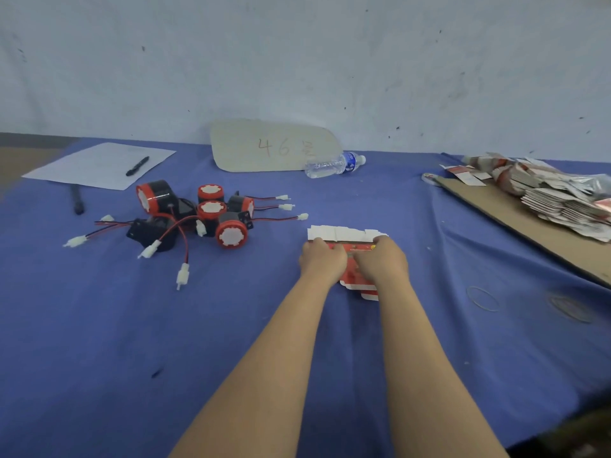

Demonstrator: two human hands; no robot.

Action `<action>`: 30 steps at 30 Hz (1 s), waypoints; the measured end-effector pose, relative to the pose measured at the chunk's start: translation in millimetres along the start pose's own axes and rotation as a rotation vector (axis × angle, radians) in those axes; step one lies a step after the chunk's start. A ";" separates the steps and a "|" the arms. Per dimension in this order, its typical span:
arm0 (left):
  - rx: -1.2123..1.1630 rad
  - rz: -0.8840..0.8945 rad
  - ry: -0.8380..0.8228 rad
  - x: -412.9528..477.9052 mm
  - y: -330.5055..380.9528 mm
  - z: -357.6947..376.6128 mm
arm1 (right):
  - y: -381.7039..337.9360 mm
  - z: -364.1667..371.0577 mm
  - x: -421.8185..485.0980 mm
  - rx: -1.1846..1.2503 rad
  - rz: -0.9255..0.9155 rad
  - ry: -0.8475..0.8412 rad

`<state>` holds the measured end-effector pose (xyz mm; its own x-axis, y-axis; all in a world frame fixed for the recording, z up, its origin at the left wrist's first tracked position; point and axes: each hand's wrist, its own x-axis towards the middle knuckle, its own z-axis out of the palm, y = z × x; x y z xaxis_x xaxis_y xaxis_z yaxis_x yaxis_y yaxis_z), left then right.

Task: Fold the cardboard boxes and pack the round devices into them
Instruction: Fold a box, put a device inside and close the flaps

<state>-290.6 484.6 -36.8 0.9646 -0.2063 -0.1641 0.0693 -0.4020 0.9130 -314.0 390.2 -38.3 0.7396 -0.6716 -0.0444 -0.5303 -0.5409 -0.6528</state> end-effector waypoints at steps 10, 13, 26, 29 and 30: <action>-0.404 -0.005 0.207 8.9 6.8 -13.5 | -19.3 4.1 -9.8 0.231 -0.209 0.245; -0.381 0.025 0.297 9.9 8.1 -24.1 | -28.0 5.4 -14.1 0.302 -0.222 0.287; -0.600 0.261 0.640 -8.6 -8.9 -120.9 | -103.7 41.7 -69.1 0.723 -0.472 0.218; -0.529 0.357 0.780 -17.7 -27.2 -151.0 | -121.6 68.7 -90.0 0.809 -0.515 0.093; -0.500 0.364 0.808 -19.6 -34.8 -158.9 | -124.6 77.8 -97.1 0.817 -0.530 0.051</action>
<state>-271.5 644.5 -6.0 0.8187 0.4974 0.2871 -0.3430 0.0225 0.9391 -287.5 562.1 -11.4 0.7707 -0.4736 0.4263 0.3309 -0.2743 -0.9029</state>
